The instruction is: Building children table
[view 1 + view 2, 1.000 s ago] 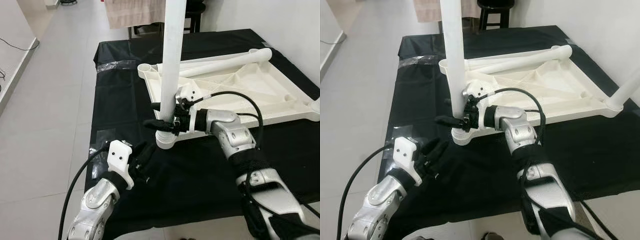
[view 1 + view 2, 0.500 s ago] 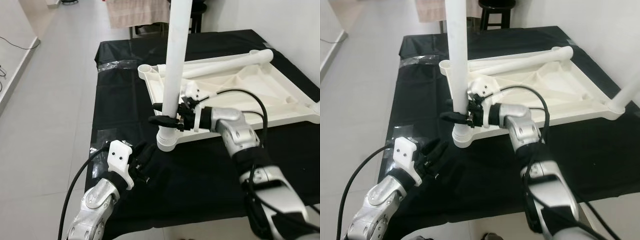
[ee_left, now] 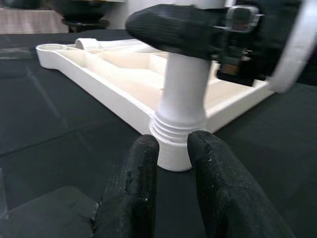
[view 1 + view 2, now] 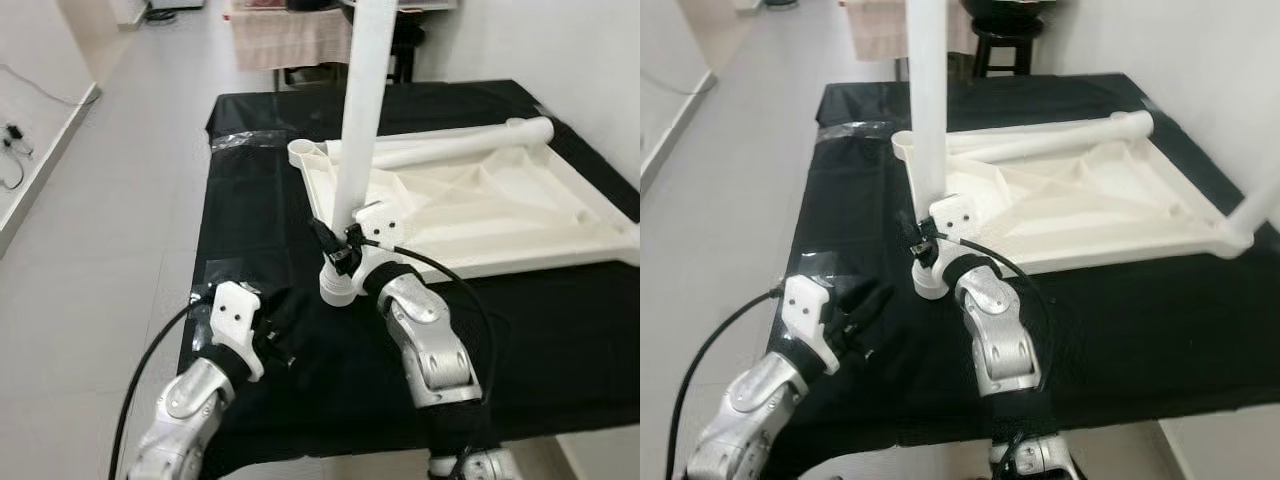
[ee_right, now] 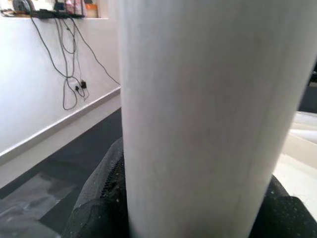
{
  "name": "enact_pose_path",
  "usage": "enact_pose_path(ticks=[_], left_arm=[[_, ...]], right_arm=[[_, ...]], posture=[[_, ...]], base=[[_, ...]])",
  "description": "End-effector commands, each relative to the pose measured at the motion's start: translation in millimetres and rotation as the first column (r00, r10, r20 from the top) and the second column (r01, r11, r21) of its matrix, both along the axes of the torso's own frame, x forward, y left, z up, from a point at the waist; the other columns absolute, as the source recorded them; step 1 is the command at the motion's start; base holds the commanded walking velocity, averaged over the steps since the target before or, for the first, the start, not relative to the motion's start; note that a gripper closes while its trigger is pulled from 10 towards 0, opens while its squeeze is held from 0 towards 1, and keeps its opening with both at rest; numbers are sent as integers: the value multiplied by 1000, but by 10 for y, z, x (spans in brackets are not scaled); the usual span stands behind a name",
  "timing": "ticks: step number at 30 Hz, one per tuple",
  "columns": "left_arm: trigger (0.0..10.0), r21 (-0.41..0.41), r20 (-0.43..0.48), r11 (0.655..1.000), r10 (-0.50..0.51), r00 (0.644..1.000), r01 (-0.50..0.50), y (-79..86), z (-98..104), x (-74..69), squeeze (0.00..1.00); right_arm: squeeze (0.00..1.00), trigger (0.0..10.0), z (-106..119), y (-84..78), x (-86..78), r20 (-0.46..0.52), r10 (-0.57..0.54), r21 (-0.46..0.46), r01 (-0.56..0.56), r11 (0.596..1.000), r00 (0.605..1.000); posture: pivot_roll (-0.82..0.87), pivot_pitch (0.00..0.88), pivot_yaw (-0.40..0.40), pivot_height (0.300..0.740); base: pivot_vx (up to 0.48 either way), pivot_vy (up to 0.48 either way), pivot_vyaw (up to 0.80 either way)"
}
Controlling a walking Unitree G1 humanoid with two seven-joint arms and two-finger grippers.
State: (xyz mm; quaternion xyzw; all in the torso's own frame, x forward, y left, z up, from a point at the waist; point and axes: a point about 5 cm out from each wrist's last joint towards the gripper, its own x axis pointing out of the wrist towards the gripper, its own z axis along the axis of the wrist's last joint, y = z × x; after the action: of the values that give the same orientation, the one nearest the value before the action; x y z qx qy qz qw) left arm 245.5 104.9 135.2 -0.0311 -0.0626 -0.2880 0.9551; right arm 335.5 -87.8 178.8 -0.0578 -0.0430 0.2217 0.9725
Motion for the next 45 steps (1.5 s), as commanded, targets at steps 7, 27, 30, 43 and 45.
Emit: enact_pose_path(ticks=[7,27,30,43,45], left_arm=[[10000,17,-11,1000,10,1000,-10,30,-39,-14,0],[10000,16,-17,1000,3,1000,-3,-4,-55,-15,0],[9725,19,-14,1000,6,1000,-6,-4,-52,-16,0],[0,22,17,997,79,997,-79,47,-23,-38,0],[0,21,20,996,83,996,-83,59,-17,-40,0]], right_arm=[[0,10000,-261,-178,24,-128,-145,-65,138,988,981],[0,10000,223,-260,346,-189,587,-189,-615,765,787],[0,0,297,-285,413,-182,582,-150,-608,780,792],[0,0,163,-691,492,-175,380,-123,-404,907,908],[0,0,43,-789,468,-194,288,-119,-314,942,938]], posture=[[47,109,-2,740],[79,97,-11,740],[84,97,-11,740],[77,109,-14,740],[65,113,-19,740]], base=[[0,0,0],[0,0,0],[0,0,0],[0,0,0],[0,0,0]])
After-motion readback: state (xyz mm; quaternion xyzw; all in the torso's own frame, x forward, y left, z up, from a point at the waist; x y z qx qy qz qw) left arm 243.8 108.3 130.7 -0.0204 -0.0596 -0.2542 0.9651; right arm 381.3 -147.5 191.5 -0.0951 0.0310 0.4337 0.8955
